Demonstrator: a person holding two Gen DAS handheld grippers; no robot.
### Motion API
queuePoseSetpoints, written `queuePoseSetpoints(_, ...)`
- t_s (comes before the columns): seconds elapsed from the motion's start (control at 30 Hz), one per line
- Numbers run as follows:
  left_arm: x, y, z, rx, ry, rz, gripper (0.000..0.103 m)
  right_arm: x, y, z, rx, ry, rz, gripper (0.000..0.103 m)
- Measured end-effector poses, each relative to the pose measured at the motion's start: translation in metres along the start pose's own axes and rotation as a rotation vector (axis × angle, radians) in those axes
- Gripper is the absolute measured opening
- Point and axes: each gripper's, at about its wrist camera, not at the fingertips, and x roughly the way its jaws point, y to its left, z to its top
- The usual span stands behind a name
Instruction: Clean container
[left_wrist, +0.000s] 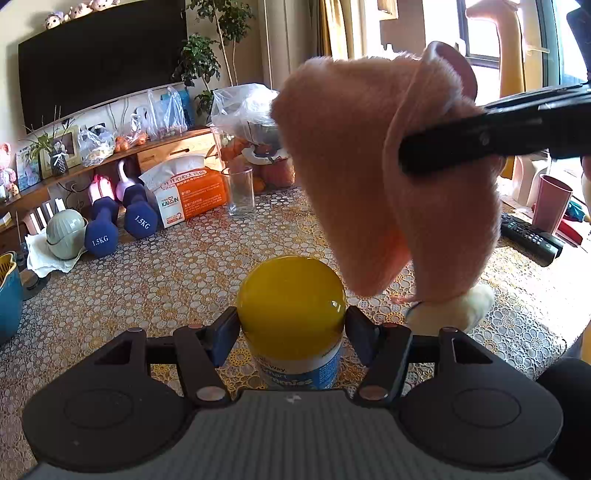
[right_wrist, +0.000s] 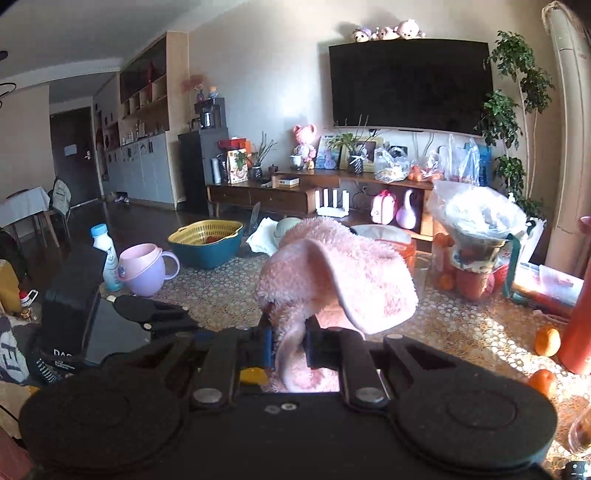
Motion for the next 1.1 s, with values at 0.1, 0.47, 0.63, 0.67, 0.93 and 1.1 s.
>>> queuePoseSetpoints(0.1, 0.002, -0.002, 0.001, 0.012, -0.001, 0.003, 0.062, 0.023, 0.007, -0.004, 0.007, 0.041, 0.061, 0.015)
queuePoseSetpoints(0.47, 0.009, -0.003, 0.004, 0.035, -0.024, -0.002, 0.062, 0.070, 0.016, -0.011, 0.056, 0.112, 0.167, 0.015)
queuePoseSetpoints(0.63, 0.010, -0.005, 0.003, 0.050, -0.034, -0.003, 0.062, 0.075, 0.003, -0.008, 0.120, 0.104, 0.161, 0.015)
queuePoseSetpoints(0.67, 0.009, -0.005, 0.003, 0.048, -0.035, -0.003, 0.062, 0.077, -0.001, -0.007, 0.136, 0.102, 0.163, 0.015)
queuePoseSetpoints(0.93, 0.009, -0.004, 0.002, 0.052, -0.038, -0.006, 0.062, 0.088, -0.028, -0.012, 0.271, 0.066, 0.131, 0.016)
queuePoseSetpoints(1.1, 0.007, -0.006, -0.001, 0.070, -0.044, -0.007, 0.062, 0.086, -0.043, -0.022, 0.362, 0.055, 0.144, 0.017)
